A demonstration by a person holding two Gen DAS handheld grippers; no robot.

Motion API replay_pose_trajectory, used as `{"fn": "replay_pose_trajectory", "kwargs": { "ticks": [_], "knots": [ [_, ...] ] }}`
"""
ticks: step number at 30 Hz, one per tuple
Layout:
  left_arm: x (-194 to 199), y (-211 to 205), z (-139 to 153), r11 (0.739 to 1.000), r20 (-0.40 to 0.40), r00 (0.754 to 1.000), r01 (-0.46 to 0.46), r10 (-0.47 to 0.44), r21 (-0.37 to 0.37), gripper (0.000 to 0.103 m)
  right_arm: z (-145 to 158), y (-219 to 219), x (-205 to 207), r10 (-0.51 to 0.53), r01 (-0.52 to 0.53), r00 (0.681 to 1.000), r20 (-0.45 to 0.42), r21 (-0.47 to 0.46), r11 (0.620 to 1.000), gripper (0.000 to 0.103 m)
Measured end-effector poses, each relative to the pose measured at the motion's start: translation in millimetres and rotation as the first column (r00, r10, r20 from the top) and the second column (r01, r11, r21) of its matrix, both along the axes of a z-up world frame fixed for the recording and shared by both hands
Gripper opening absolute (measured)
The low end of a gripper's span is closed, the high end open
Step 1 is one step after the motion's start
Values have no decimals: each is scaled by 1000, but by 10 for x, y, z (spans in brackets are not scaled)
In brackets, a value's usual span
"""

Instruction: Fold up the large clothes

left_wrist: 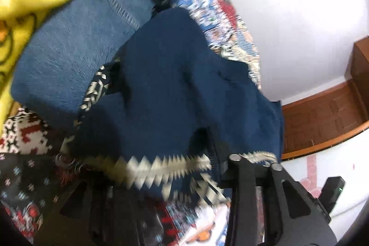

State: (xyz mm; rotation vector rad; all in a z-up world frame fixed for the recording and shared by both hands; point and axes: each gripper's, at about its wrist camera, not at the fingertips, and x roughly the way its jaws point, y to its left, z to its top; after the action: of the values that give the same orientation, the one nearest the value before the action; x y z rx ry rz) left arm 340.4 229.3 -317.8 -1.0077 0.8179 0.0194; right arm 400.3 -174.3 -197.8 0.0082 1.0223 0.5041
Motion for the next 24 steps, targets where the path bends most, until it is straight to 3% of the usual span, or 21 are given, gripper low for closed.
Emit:
{"fn": "replay_pose_trajectory", "kwargs": {
  "ticks": [6,7,9,11,14,17,21,24],
  "knots": [
    [117,122,-54,994,52,993,-106,108,-40,40,-47,316,100,53,-53,999,-3,-10,999,73],
    [137,165,-62,989,45,990,-130,133,-71,37,-59,374,123,60,-61,998,-5,-16,998,73],
    [174,256,-77,979,39,984,-167,173,-116,19,-76,491,163,74,-74,997,-9,-23,997,73],
    [198,311,-2,979,54,981,-178,185,-103,16,-78,616,203,85,-86,996,-15,-26,996,73],
    [186,263,304,986,100,981,-166,166,-10,11,-42,794,214,114,-114,993,-11,-15,993,73],
    [151,157,748,980,158,980,-145,122,139,9,-7,984,194,143,-143,990,10,4,990,73],
    [110,-98,1401,939,270,962,-136,49,316,9,-134,1231,199,164,-164,986,-8,14,986,73],
    [112,-322,1740,888,276,961,-105,-26,449,8,-314,1323,197,173,-172,984,-49,22,985,74]
  ]
}}
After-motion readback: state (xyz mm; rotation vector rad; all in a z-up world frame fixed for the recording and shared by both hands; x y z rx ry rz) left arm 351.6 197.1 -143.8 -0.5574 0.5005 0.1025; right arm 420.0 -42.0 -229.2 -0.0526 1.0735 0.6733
